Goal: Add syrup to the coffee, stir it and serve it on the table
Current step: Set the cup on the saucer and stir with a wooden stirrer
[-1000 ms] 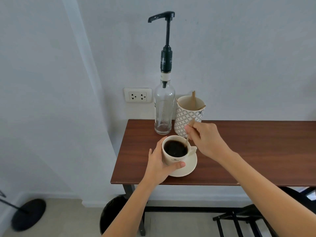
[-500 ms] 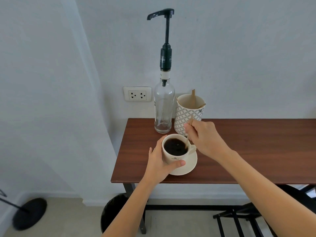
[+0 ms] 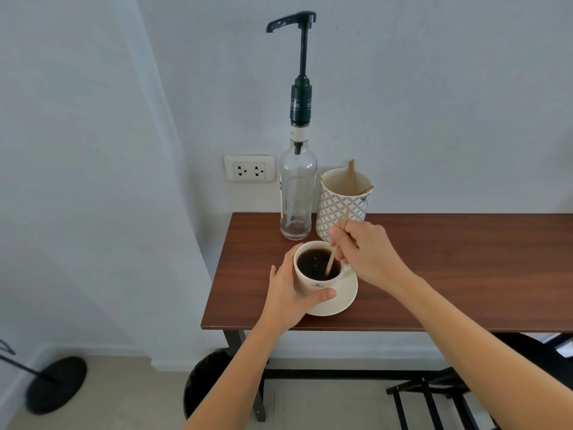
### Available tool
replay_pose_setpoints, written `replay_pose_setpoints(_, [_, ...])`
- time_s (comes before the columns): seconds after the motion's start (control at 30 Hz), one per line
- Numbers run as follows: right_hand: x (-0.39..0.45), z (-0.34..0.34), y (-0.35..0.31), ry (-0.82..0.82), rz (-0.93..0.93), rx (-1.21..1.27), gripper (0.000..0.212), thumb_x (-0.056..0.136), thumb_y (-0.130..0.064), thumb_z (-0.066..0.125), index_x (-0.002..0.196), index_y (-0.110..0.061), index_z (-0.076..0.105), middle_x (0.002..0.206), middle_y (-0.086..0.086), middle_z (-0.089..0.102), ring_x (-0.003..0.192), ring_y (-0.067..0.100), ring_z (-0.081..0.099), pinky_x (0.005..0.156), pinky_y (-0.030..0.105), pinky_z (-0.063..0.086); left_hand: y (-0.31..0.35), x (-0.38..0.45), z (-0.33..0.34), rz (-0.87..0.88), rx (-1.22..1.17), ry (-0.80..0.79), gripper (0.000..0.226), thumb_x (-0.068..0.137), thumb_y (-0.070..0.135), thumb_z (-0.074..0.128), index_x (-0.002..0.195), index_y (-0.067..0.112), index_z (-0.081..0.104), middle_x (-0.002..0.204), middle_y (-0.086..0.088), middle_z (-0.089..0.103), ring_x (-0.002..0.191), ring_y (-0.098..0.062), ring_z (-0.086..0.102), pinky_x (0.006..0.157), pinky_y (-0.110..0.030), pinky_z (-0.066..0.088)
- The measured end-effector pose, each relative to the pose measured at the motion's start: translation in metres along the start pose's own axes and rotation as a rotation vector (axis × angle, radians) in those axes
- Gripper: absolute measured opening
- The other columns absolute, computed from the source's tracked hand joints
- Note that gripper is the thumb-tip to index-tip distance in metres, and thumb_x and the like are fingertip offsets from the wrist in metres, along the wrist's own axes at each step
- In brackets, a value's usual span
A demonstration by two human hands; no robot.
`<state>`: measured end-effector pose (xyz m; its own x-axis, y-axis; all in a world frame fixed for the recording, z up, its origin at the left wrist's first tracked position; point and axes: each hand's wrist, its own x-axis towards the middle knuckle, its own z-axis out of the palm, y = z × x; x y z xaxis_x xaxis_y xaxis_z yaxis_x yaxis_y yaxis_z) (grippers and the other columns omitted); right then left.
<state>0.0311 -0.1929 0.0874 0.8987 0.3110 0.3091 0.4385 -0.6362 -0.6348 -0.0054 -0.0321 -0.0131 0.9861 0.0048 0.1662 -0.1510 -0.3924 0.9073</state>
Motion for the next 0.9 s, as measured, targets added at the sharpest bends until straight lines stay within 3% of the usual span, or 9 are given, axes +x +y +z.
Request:
replay_pose_setpoints(0.13, [0.002, 0.013, -0.007, 0.018, 0.015, 0.170, 0.024, 0.101, -0.016, 0.053, 0.085, -0.006, 0.069, 0.070, 0.006, 0.072, 0.065, 0.014, 0.067, 0.066, 0.014, 0.054, 0.002, -0.002, -0.001, 0.005, 0.008, -0.004, 0.081, 0.069, 0.047, 0.087, 0.129, 0.060, 0.033, 0.136, 0.030, 0.053, 0.134, 0.004, 0.043, 0.122, -0.062, 0.011])
replay_pose_setpoints(0.33, [0.005, -0.002, 0.009, 0.098, -0.068, -0.115, 0.029, 0.102, -0.021, 0.049, 0.078, -0.008, 0.059, 0.064, 0.005, 0.064, 0.058, 0.021, 0.060, 0.058, 0.037, 0.051, 0.001, -0.001, 0.000, -0.005, 0.000, -0.002, 0.082, 0.068, 0.051, 0.087, 0.130, 0.060, 0.034, 0.136, 0.034, 0.050, 0.134, 0.008, 0.040, 0.121, -0.063, 0.013])
replay_pose_setpoints(0.47, [-0.001, 0.007, -0.003, 0.004, 0.017, 0.058, 0.029, 0.102, -0.020, 0.050, 0.081, -0.008, 0.065, 0.066, 0.005, 0.071, 0.056, 0.012, 0.064, 0.062, 0.018, 0.052, 0.002, -0.002, -0.001, 0.008, 0.009, -0.003, 0.082, 0.069, 0.049, 0.087, 0.130, 0.059, 0.033, 0.136, 0.031, 0.052, 0.133, 0.006, 0.042, 0.121, -0.062, 0.014])
replay_pose_setpoints(0.57, [0.002, 0.016, -0.007, 0.030, -0.024, 0.130, 0.025, 0.101, -0.016, 0.052, 0.087, -0.006, 0.069, 0.070, 0.007, 0.073, 0.066, 0.014, 0.067, 0.070, 0.020, 0.055, 0.002, -0.002, -0.001, 0.008, 0.021, -0.001, 0.082, 0.070, 0.047, 0.087, 0.130, 0.059, 0.033, 0.136, 0.031, 0.051, 0.133, 0.005, 0.043, 0.121, -0.062, 0.015])
replay_pose_setpoints(0.73, [0.007, 0.003, 0.005, 0.118, -0.095, -0.051, 0.026, 0.101, -0.018, 0.051, 0.076, -0.012, 0.058, 0.060, -0.002, 0.059, 0.057, 0.018, 0.059, 0.058, 0.031, 0.049, -0.001, -0.001, 0.000, 0.007, 0.017, -0.003, 0.082, 0.067, 0.052, 0.087, 0.128, 0.064, 0.033, 0.134, 0.039, 0.048, 0.133, 0.012, 0.039, 0.121, -0.063, 0.014])
replay_pose_setpoints(0.83, [0.003, 0.004, 0.007, 0.077, 0.014, -0.028, 0.030, 0.102, -0.022, 0.049, 0.076, -0.011, 0.061, 0.061, -0.001, 0.063, 0.055, 0.009, 0.060, 0.060, 0.023, 0.049, -0.001, 0.000, 0.000, 0.008, 0.012, 0.003, 0.083, 0.068, 0.052, 0.087, 0.131, 0.060, 0.033, 0.135, 0.035, 0.050, 0.133, 0.009, 0.041, 0.121, -0.064, 0.015])
replay_pose_setpoints(0.9, [-0.001, 0.011, 0.002, 0.021, 0.096, 0.131, 0.030, 0.102, -0.022, 0.050, 0.080, -0.009, 0.065, 0.065, 0.004, 0.069, 0.053, 0.006, 0.062, 0.062, 0.016, 0.052, -0.002, 0.000, 0.000, 0.017, 0.003, 0.003, 0.084, 0.068, 0.051, 0.087, 0.133, 0.056, 0.035, 0.135, 0.033, 0.052, 0.133, 0.005, 0.044, 0.120, -0.064, 0.017])
